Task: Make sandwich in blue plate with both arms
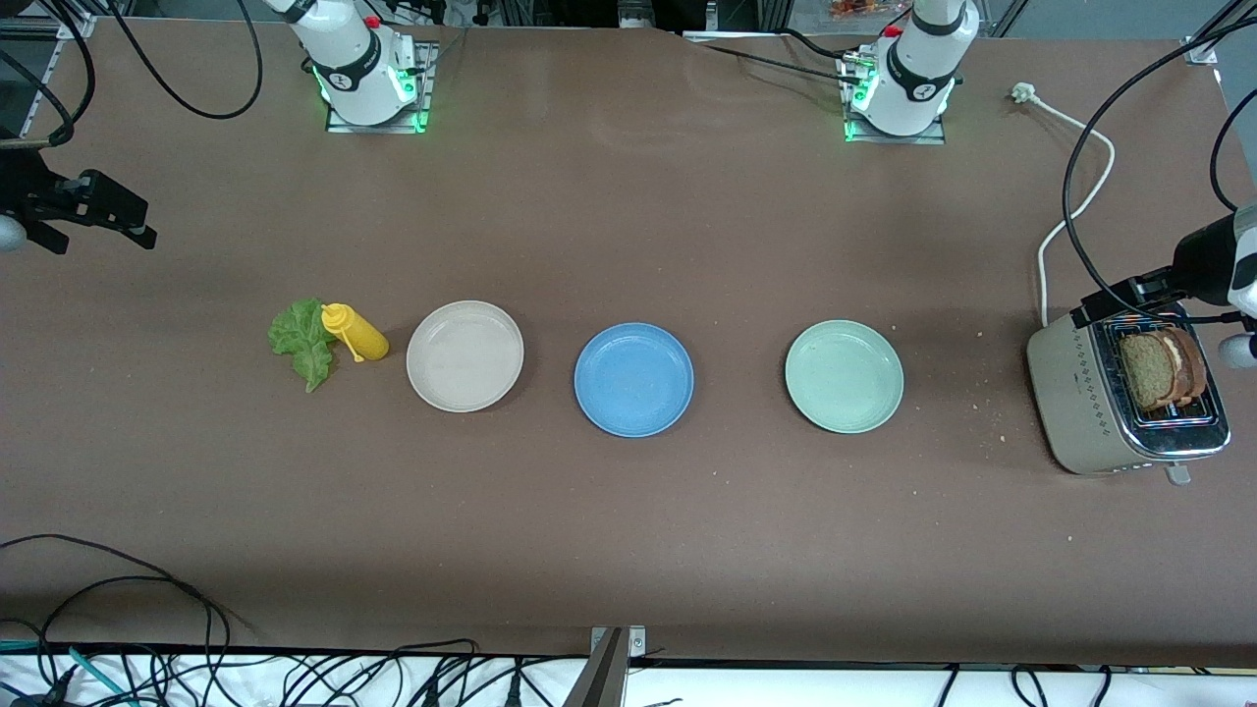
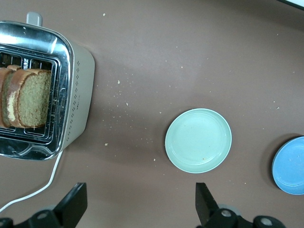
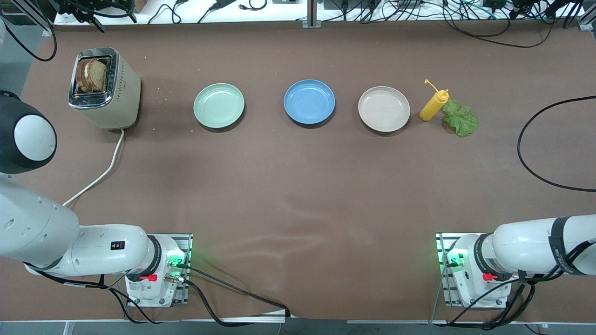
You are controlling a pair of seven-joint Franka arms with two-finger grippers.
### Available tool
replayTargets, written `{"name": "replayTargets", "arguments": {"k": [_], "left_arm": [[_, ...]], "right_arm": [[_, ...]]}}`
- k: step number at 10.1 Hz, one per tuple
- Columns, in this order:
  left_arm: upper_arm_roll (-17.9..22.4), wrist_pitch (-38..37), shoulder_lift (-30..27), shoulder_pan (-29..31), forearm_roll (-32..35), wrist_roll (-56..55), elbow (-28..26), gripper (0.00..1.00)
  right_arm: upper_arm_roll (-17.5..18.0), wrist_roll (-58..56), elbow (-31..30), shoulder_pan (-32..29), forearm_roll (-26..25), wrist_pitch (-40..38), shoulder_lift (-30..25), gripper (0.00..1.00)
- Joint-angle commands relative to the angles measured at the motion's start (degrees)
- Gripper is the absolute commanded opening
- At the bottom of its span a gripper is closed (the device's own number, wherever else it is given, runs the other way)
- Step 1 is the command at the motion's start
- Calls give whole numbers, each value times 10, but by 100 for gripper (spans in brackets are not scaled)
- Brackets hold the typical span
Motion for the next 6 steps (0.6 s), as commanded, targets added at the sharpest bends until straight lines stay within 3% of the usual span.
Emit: {"name": "replayTargets", "arguments": {"k": [1, 6], "left_arm": [[-4, 4, -3, 3, 11, 10, -5, 100], [-5, 4, -1, 4, 26, 10, -5, 100]], "right_arm": [[3, 6, 13, -4, 4, -8, 3, 100], [3, 6, 13, -4, 4, -8, 3, 100]]}}
